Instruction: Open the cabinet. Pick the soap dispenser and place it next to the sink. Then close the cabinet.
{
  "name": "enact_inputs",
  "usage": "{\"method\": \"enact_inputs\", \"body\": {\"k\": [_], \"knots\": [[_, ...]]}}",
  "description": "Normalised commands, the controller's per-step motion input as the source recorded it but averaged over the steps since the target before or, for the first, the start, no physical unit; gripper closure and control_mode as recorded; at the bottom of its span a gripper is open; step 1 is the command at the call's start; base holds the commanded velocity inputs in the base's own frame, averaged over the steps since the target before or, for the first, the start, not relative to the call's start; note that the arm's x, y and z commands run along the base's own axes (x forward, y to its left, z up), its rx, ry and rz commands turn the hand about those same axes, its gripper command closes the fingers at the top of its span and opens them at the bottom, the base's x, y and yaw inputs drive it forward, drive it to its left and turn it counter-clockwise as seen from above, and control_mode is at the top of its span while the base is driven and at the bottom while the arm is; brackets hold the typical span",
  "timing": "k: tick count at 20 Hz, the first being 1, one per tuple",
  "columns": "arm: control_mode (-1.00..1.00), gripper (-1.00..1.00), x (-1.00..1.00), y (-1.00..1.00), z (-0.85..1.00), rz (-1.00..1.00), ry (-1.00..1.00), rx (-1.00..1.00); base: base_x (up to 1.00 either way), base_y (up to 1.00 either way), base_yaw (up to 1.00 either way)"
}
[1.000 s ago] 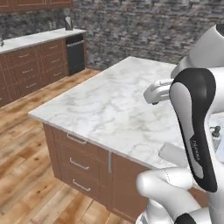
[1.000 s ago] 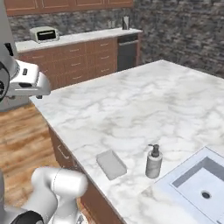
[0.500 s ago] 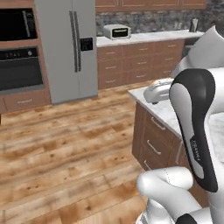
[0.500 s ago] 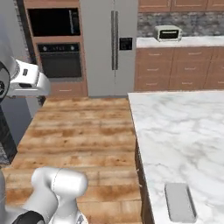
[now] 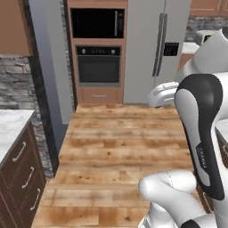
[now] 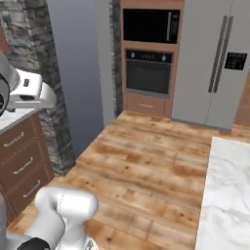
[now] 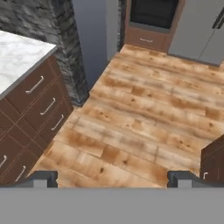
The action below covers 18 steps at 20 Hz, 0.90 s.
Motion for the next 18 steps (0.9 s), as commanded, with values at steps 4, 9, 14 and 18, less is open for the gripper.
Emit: {"method": "enact_inputs", "body": {"k": [4, 9, 14, 18], "knots": [[1.00, -1.00, 0.00, 0.00, 0.00, 0.00, 0.00, 0.00, 1.00, -0.01, 0.43], [1.00, -1.00, 0.00, 0.00, 0.00, 0.00, 0.00, 0.00, 0.89, 0.02, 0.59], [1.00, -1.00, 0.00, 0.00, 0.00, 0.00, 0.00, 0.00, 0.05, 0.22, 1.00], [1.00, -1.00, 0.00, 0.00, 0.00, 0.00, 0.00, 0.00, 0.00, 0.05, 1.00]]}}
